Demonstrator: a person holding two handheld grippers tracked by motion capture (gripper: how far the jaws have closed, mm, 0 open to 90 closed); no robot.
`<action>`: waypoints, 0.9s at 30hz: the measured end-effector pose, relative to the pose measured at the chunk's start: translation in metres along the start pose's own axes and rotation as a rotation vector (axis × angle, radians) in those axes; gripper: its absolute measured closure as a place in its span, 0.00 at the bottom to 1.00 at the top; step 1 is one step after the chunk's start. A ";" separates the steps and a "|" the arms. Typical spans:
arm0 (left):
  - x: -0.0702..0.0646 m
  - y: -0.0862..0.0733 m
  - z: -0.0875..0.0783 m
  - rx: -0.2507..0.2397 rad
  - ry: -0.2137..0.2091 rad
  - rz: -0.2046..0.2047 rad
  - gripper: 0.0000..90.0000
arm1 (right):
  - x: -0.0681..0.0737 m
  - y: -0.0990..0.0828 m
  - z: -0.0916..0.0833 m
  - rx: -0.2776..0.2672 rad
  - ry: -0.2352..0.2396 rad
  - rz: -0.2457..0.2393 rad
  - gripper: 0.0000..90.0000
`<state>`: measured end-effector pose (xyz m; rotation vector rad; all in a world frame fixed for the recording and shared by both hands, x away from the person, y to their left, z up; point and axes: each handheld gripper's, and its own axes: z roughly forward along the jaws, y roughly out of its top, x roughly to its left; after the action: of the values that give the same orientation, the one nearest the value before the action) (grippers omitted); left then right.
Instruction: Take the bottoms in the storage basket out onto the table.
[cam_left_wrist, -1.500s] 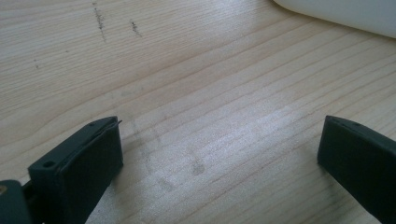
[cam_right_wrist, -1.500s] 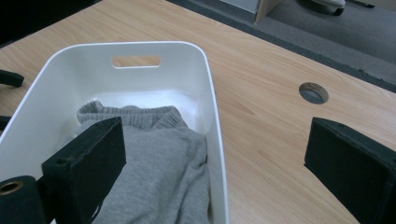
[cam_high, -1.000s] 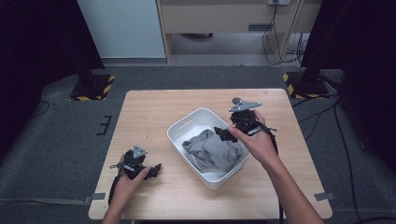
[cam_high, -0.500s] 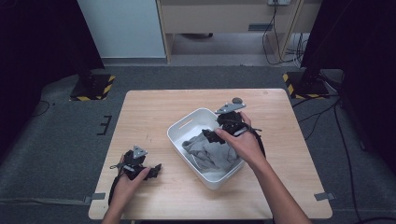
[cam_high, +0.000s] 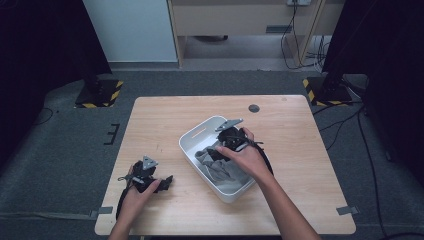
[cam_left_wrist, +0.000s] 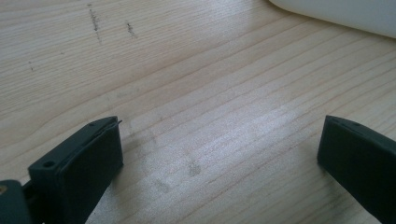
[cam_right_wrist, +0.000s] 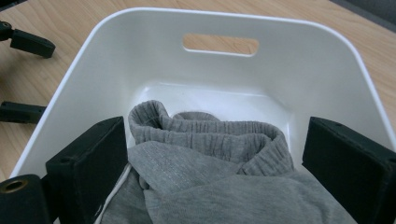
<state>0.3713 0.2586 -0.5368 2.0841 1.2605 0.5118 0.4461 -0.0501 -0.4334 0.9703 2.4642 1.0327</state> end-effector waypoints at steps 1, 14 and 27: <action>0.000 0.000 0.000 0.000 0.000 0.000 0.00 | 0.000 -0.001 0.002 0.003 0.000 0.004 0.08; -0.001 0.000 0.000 -0.001 -0.001 -0.001 0.00 | 0.003 -0.015 0.018 0.060 -0.006 0.010 0.07; -0.001 0.000 0.000 -0.001 -0.001 -0.001 0.00 | 0.001 -0.021 0.032 0.097 -0.013 0.031 0.06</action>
<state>0.3709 0.2580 -0.5369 2.0825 1.2596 0.5108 0.4514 -0.0435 -0.4712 1.0445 2.5164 0.9203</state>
